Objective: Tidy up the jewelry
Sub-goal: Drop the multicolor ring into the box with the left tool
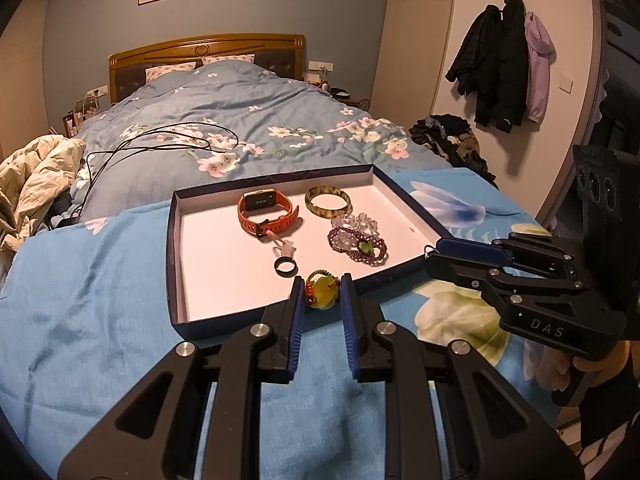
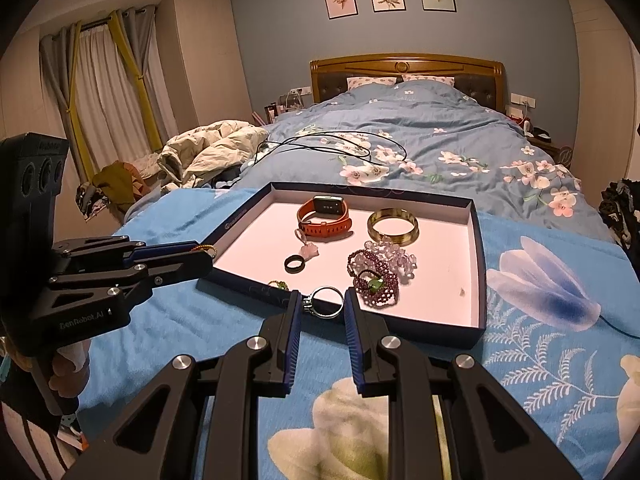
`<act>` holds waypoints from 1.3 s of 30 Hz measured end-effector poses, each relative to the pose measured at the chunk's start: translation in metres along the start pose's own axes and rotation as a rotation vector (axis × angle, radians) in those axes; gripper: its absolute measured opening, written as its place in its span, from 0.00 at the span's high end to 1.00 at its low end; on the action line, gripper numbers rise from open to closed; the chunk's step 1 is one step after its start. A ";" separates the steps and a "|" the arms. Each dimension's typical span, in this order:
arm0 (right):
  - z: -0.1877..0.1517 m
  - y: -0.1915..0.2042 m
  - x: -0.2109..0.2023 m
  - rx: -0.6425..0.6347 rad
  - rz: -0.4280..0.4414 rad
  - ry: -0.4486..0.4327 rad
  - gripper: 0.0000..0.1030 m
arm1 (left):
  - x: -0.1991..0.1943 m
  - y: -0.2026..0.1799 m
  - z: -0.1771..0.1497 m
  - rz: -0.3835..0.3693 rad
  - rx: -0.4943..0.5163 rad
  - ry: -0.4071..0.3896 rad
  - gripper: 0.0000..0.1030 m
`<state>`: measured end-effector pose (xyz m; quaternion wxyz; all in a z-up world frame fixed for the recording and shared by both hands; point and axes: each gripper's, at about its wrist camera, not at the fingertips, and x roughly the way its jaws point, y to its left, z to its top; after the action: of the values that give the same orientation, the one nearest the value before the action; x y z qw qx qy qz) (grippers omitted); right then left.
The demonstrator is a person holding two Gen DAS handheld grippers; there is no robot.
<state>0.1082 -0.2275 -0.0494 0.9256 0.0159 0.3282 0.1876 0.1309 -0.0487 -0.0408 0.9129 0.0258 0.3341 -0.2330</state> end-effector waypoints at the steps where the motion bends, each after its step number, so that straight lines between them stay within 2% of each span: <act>1: 0.000 0.000 0.000 0.001 0.001 -0.001 0.81 | 0.000 0.000 0.001 -0.003 -0.003 -0.002 0.82; 39: 0.017 -0.003 0.004 -0.003 -0.004 -0.042 0.81 | 0.002 0.001 0.020 0.031 -0.006 -0.049 0.82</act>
<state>0.1225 -0.2272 -0.0393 0.9327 0.0179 0.3084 0.1861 0.1445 -0.0530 -0.0268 0.9244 0.0226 0.3120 -0.2182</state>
